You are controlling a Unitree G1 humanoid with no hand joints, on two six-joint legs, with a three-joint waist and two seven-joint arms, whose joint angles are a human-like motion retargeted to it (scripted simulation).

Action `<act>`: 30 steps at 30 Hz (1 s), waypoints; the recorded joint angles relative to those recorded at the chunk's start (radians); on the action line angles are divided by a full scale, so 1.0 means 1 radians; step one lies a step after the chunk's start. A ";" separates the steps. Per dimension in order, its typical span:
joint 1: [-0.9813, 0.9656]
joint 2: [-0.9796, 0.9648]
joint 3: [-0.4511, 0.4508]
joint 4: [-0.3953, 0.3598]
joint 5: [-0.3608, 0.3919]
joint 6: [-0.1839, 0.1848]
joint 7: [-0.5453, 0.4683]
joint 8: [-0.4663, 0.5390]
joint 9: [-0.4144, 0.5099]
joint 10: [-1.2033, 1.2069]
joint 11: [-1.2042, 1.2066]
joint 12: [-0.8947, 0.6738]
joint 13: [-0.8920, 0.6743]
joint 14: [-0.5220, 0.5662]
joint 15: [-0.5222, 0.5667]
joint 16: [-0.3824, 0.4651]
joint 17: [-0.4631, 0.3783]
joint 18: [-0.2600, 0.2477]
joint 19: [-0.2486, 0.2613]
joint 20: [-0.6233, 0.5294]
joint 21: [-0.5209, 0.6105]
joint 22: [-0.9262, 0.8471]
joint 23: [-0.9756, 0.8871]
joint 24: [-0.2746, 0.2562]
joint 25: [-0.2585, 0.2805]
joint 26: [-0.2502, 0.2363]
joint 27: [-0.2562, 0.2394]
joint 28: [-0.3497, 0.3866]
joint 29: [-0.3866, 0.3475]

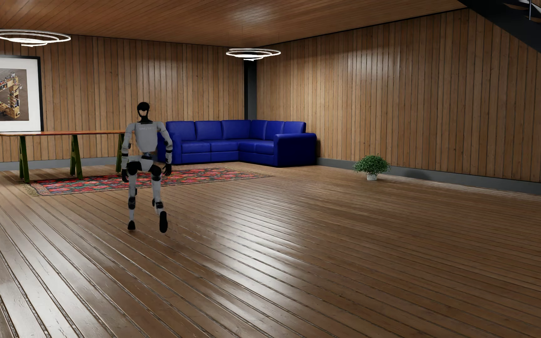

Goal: Walk towards the table

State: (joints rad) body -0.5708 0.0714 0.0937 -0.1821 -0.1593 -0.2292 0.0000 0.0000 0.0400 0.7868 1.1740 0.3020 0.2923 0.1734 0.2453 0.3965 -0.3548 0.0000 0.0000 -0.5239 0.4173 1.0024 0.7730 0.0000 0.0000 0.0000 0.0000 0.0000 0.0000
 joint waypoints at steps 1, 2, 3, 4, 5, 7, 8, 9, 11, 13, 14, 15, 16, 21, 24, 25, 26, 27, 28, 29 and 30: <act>0.158 -0.096 -0.039 -0.021 0.012 0.011 0.000 0.000 0.034 -0.066 0.143 -0.041 0.001 -0.049 -0.254 0.007 -0.002 0.000 0.000 0.013 0.030 -0.005 0.052 0.000 0.000 0.000 0.000 0.000 0.000; 0.283 -0.223 -0.094 -0.021 0.039 0.039 0.000 0.000 0.034 -0.127 0.206 -0.080 0.021 -0.118 -0.435 0.015 -0.010 0.000 0.000 0.009 0.041 -0.020 0.081 0.000 0.000 0.000 0.000 0.000 0.000; 0.450 -0.285 -0.158 -0.004 0.062 0.066 0.000 0.000 0.065 -0.205 0.150 -0.091 0.041 -0.194 -0.527 0.044 -0.026 0.000 0.000 0.002 0.062 -0.107 0.105 0.000 0.000 0.000 0.000 0.000 0.000; 0.575 -0.362 -0.224 0.013 0.067 0.087 0.000 0.000 0.066 -0.277 0.035 -0.119 0.071 -0.277 -0.552 0.056 -0.038 0.000 0.000 0.016 0.052 -0.145 0.123 0.000 0.000 0.000 0.000 0.000 0.000; 0.674 -0.442 -0.274 0.032 0.065 0.106 0.000 0.000 0.066 -0.333 -0.109 -0.154 0.090 -0.356 -0.542 0.058 -0.052 0.000 0.000 0.065 0.037 -0.174 0.139 0.000 0.000 0.000 0.000 0.000 0.000; 0.823 -0.531 -0.361 0.061 0.038 0.120 0.000 0.000 0.052 -0.393 -0.501 -0.247 0.111 -0.496 -0.471 0.077 -0.066 0.000 0.000 0.105 0.008 -0.246 0.174 0.000 0.000 0.000 0.000 0.000 0.000; 0.870 -0.565 -0.394 0.062 0.016 0.113 0.000 0.000 0.037 -0.390 -0.663 -0.292 0.121 -0.529 -0.468 0.087 -0.071 0.000 0.000 0.115 -0.004 -0.270 0.191 0.000 0.000 0.000 0.000 0.000 0.000; 0.920 -0.601 -0.421 0.084 -0.004 0.120 0.000 0.000 0.030 -0.381 -0.700 -0.317 0.133 -0.537 -0.491 0.092 -0.075 0.000 0.000 0.136 -0.019 -0.300 0.206 0.000 0.000 0.000 0.000 0.000 0.000; 1.002 -0.637 -0.479 0.160 -0.007 0.145 0.000 0.000 0.040 -0.285 -0.532 -0.309 0.155 -0.427 -0.473 0.076 -0.076 0.000 0.000 0.175 -0.023 -0.345 0.245 0.000 0.000 0.000 0.000 0.000 0.000; 0.915 -0.657 -0.452 0.207 0.052 0.200 0.000 0.000 0.013 0.035 -0.309 -0.246 0.155 -0.069 -0.384 0.019 -0.066 0.000 0.000 0.181 0.003 -0.316 0.318 0.000 0.000 0.000 0.000 0.000 0.000; 0.838 -0.565 -0.412 0.217 0.118 0.215 0.000 0.000 0.048 0.274 -0.290 -0.205 0.143 0.073 -0.426 0.010 -0.059 0.000 0.000 0.169 -0.009 -0.305 0.313 0.000 0.000 0.000 0.000 0.000 0.000; 0.736 -0.483 -0.363 0.203 0.155 0.215 0.000 0.000 0.067 0.486 -0.296 -0.189 0.132 0.026 -0.467 0.000 -0.045 0.000 0.000 0.112 -0.009 -0.274 0.287 0.000 0.000 0.000 0.000 0.000 0.000; 0.608 -0.376 -0.317 0.178 0.170 0.209 0.000 0.000 0.075 0.619 -0.354 -0.178 0.118 -0.074 -0.483 -0.022 -0.033 0.000 0.000 0.057 -0.022 -0.206 0.244 0.000 0.000 0.000 0.000 0.000 0.000; 0.201 0.081 -0.018 0.089 0.117 0.134 0.000 0.000 0.062 -0.117 -0.643 0.041 0.026 0.033 -0.512 -0.048 -0.017 0.000 0.000 -0.009 -0.086 -0.032 -0.140 0.000 0.000 0.000 0.000 0.000 0.000; 0.102 0.230 0.100 0.162 0.096 0.153 0.000 0.000 0.052 -0.307 -0.648 0.112 -0.086 -0.566 -0.605 -0.013 -0.044 0.000 0.000 -0.189 -0.127 0.023 -0.268 0.000 0.000 0.000 0.000 0.000 0.000; 0.075 0.293 0.126 0.160 0.073 0.142 0.000 0.000 0.065 -0.309 -0.636 0.132 -0.091 -0.468 -0.578 -0.011 -0.036 0.000 0.000 -0.214 -0.160 0.049 -0.283 0.000 0.000 0.000 0.000 0.000 0.000; 0.041 0.308 0.145 0.142 0.043 0.129 0.000 0.000 0.056 -0.262 -0.582 0.148 -0.081 -0.238 -0.486 -0.009 -0.027 0.000 0.000 -0.215 -0.184 0.060 -0.278 0.000 0.000 0.000 0.000 0.000 0.000; 0.015 0.279 0.138 0.104 0.013 0.106 0.000 0.000 0.022 -0.215 -0.487 0.163 -0.059 0.000 -0.337 -0.020 -0.015 0.000 0.000 -0.196 -0.198 0.087 -0.257 0.000 0.000 0.000 0.000 0.000 0.000; 0.030 0.242 0.102 0.042 -0.026 0.069 0.000 0.000 0.018 -0.136 -0.328 0.168 -0.036 0.087 -0.158 -0.023 0.001 0.000 0.000 -0.210 -0.187 0.102 -0.211 0.000 0.000 0.000 0.000 0.000 0.000; 0.087 0.184 0.058 -0.006 -0.034 0.048 0.000 0.000 0.038 -0.077 -0.147 0.153 -0.021 0.067 -0.061 -0.016 0.015 0.000 0.000 -0.220 -0.153 0.099 -0.142 0.000 0.000 0.000 0.000 0.000 0.000; 0.174 0.078 0.023 -0.038 -0.034 0.045 0.000 0.000 0.057 -0.083 0.051 0.112 -0.021 0.018 -0.147 -0.011 0.023 0.000 0.000 -0.251 -0.112 0.082 -0.072 0.000 0.000 0.000 0.000 0.000 0.000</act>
State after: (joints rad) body -0.3964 0.1496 0.1170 -0.2202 -0.1929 -0.1841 0.0000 0.0000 0.0970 0.7034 1.2251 0.4138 0.2712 0.1918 0.0982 0.3855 -0.3317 0.0000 0.0000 -0.7747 0.3050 1.0842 0.7009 0.0000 0.0000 0.0000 0.0000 0.0000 0.0000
